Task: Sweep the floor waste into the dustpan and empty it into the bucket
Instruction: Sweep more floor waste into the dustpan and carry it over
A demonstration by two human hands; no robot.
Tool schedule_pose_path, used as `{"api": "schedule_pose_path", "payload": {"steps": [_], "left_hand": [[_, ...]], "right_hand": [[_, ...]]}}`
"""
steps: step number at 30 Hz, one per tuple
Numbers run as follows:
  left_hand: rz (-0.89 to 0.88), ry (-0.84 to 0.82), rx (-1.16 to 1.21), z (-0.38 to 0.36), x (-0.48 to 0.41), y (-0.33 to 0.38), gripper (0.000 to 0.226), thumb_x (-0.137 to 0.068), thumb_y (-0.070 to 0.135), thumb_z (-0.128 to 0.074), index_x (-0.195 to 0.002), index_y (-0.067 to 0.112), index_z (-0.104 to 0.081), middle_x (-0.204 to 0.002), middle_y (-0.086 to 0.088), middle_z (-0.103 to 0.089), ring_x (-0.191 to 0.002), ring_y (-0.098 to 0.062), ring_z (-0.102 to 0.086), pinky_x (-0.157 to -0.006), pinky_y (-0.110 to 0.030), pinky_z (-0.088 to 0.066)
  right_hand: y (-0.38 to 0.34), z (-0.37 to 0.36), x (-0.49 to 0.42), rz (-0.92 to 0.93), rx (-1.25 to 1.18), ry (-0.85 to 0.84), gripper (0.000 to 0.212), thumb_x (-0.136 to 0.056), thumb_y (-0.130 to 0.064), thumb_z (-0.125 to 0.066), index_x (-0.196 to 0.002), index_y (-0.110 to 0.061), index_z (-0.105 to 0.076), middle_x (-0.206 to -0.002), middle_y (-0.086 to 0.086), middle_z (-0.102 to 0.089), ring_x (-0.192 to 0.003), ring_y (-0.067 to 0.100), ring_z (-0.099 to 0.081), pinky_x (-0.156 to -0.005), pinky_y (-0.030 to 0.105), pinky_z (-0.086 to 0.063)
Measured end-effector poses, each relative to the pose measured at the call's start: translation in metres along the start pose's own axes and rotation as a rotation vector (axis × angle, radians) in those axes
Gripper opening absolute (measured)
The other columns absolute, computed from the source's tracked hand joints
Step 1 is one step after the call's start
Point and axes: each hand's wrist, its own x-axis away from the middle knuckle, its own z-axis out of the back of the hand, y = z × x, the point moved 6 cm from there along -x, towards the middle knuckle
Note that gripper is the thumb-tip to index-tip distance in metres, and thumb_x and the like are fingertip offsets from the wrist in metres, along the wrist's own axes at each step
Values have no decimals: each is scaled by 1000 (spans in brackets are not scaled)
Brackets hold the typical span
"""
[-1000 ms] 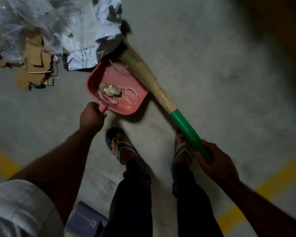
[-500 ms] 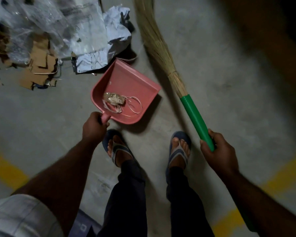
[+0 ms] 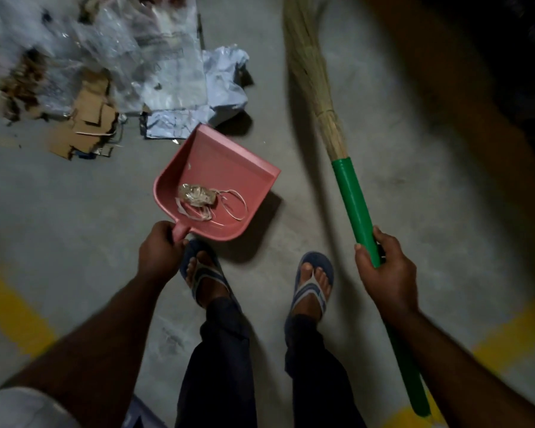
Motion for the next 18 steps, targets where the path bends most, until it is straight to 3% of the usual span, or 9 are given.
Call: {"api": "schedule_pose_path", "payload": {"steps": [6,12,16,18], "left_hand": [[129,11,119,-4,23,-11,23,-87,23,-68,-102,13,-55,-96,-10,-65,-92,-33,-61,-73,-32,-38],[188,55,134,-6,21,-35,20,-89,21,-67,-101,11,-56,-97,-11,-66,-90,-33,-60,-72,-32,-37],[225,69,110,-7,9,-59,21,-87,22,-69,-101,12,-57,-99,-12,-68,-95,-37,-62,-75,-35,-41],[243,74,72,-8,4,-69,24,-85,23,-70,-104,13,-57,-102,-14,-68,-99,-38,-61,-79,-38,-43]], "right_hand": [[-65,9,-56,377,243,-106,48,-84,-33,-73,-129,-22,-61,-118,6,-69,-101,28,-67,-85,36,-54],[-172,-40,-159,763,754,-318,39,-87,-49,-52,-122,-33,-48,-110,10,-63,-95,35,-64,-74,40,-52],[-193,-59,-193,767,904,-278,31,-89,-41,-55,-116,-27,-51,-102,17,-62,-85,37,-62,-66,35,-44],[-175,-63,-187,750,869,-321,29,-88,-38,-57,-113,-24,-52,-98,19,-62,-83,38,-62,-69,38,-49]]}}
